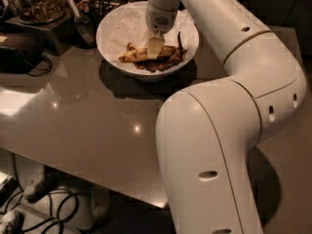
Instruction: Pick banana from white bowl
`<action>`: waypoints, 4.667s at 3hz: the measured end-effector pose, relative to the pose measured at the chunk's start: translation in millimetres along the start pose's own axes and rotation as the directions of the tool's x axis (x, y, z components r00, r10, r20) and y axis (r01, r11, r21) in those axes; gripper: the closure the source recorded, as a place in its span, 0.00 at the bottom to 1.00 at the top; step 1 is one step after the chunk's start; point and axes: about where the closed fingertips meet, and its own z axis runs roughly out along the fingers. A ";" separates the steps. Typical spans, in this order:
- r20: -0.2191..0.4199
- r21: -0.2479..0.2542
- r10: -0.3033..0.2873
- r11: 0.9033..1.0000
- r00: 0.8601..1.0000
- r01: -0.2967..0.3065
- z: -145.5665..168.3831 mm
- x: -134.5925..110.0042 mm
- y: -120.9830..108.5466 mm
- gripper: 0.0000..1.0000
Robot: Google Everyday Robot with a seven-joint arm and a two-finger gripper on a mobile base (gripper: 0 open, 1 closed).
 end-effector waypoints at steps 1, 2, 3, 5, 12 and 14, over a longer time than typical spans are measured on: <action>-0.015 0.029 -0.009 1.000 1.000 0.009 -7.3 3.6 -0.1 0.97; -0.004 0.048 -0.010 0.999 1.000 0.010 -3.2 -0.5 -6.5 1.00; -0.004 0.076 -0.013 0.997 1.000 0.013 -11.6 -4.9 -7.4 1.00; 0.007 0.160 -0.049 0.986 0.999 0.048 -63.3 -22.0 19.0 1.00; -0.148 0.248 -0.125 0.956 0.981 0.159 -109.1 -74.8 41.6 1.00; -0.097 0.253 0.015 0.967 0.995 0.010 -112.4 -96.8 98.7 1.00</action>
Offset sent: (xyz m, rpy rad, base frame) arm -0.0003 -0.0043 0.0054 -0.0127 -0.0265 0.0006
